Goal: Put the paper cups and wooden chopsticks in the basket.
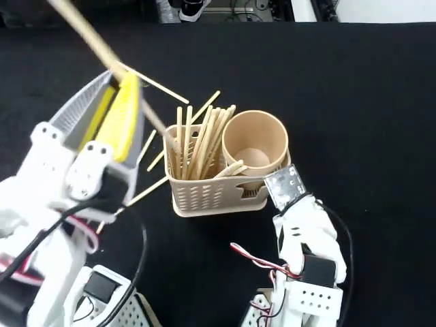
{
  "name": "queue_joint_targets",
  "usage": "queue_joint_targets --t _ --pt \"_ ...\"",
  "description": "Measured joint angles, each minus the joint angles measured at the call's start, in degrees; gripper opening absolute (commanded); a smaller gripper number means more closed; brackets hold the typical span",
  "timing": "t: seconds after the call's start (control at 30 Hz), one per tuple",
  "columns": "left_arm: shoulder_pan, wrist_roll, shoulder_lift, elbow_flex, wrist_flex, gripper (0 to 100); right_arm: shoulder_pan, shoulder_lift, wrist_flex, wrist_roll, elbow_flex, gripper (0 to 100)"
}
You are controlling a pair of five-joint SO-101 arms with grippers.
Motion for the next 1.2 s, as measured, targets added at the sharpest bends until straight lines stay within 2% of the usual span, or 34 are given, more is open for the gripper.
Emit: queue_joint_targets --t 0.2,0.37,0.5,0.77,0.93,1.03,1.13,1.2 --pt "2.20 0.00 4.04 7.47 -1.58 4 0.00 0.00 0.00 0.00 0.00 1.2" --pt "2.29 0.09 4.84 17.23 -1.49 25 0.00 0.00 0.00 0.00 0.00 1.2" --pt "2.20 0.09 4.66 20.75 -0.97 25 0.00 0.00 0.00 0.00 0.00 1.2" --pt "2.46 0.09 -3.25 16.53 9.23 25 0.00 0.00 0.00 0.00 0.00 1.2" --pt "1.93 0.09 -9.14 15.38 12.48 24 0.00 0.00 0.00 0.00 0.00 1.2" --pt "-4.22 0.09 -11.25 15.38 14.33 25 0.00 0.00 0.00 0.00 0.00 1.2" --pt "-14.24 -0.53 -10.64 15.30 15.74 25 0.00 0.00 0.00 0.00 0.00 1.2" --pt "-21.10 -3.60 -7.21 17.49 15.12 25 0.00 0.00 0.00 0.00 0.00 1.2"
